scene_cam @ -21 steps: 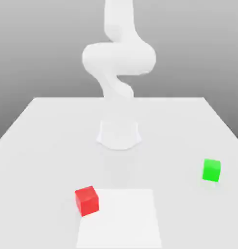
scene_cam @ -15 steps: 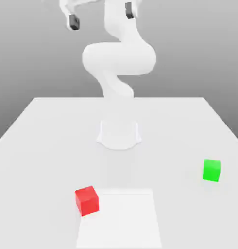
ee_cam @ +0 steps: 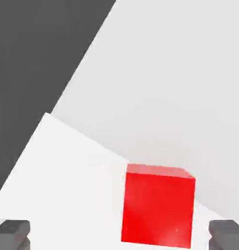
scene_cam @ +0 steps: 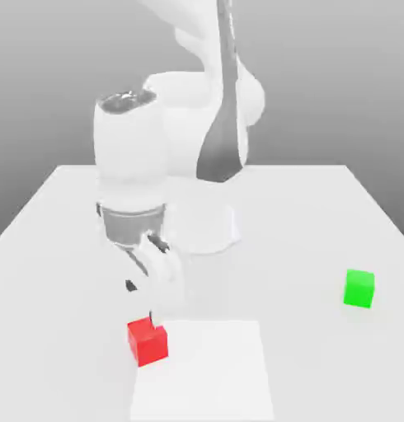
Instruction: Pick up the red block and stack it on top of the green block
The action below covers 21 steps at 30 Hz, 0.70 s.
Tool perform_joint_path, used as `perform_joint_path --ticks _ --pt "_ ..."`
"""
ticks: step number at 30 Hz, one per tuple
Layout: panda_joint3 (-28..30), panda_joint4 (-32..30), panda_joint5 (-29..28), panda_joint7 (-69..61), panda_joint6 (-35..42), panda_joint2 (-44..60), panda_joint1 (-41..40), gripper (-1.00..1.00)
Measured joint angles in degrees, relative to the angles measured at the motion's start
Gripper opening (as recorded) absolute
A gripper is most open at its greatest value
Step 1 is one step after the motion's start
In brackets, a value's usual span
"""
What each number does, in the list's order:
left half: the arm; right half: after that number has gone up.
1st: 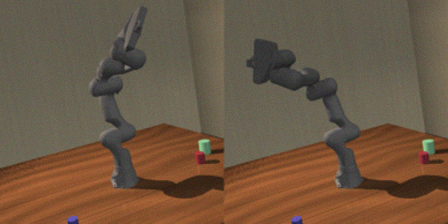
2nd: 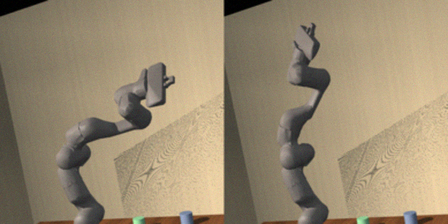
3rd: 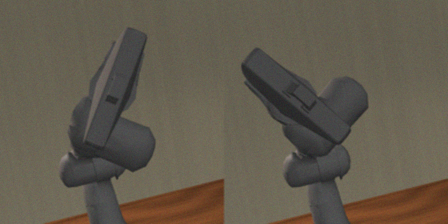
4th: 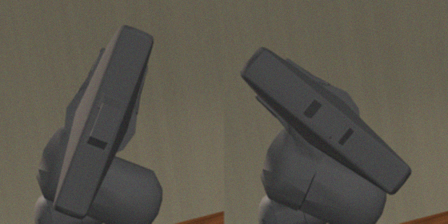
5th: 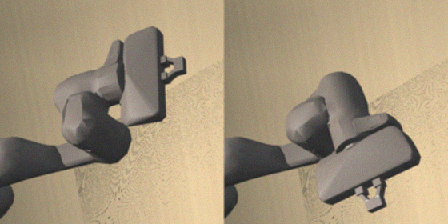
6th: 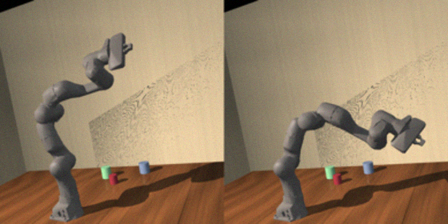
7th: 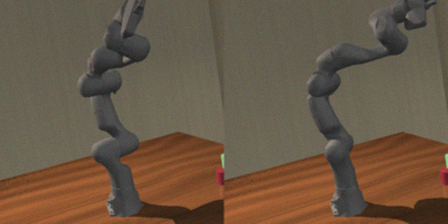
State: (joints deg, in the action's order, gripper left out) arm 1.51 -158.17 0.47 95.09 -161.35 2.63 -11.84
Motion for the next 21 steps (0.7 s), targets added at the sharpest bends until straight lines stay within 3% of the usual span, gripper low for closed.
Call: perform_joint_path --ticks 6,7,14,21 --pt "-0.6 1.1 0.4 0.2 -8.8 10.4 -0.1 0.00" --pt "-0.7 1.3 0.5 0.1 -9.8 11.5 -0.2 -1.00" --pt "-0.8 1.3 0.4 0.3 -9.8 11.5 -0.3 -1.00" --pt "-0.4 -0.3 -0.5 0.9 -0.5 0.6 -0.1 -1.00"
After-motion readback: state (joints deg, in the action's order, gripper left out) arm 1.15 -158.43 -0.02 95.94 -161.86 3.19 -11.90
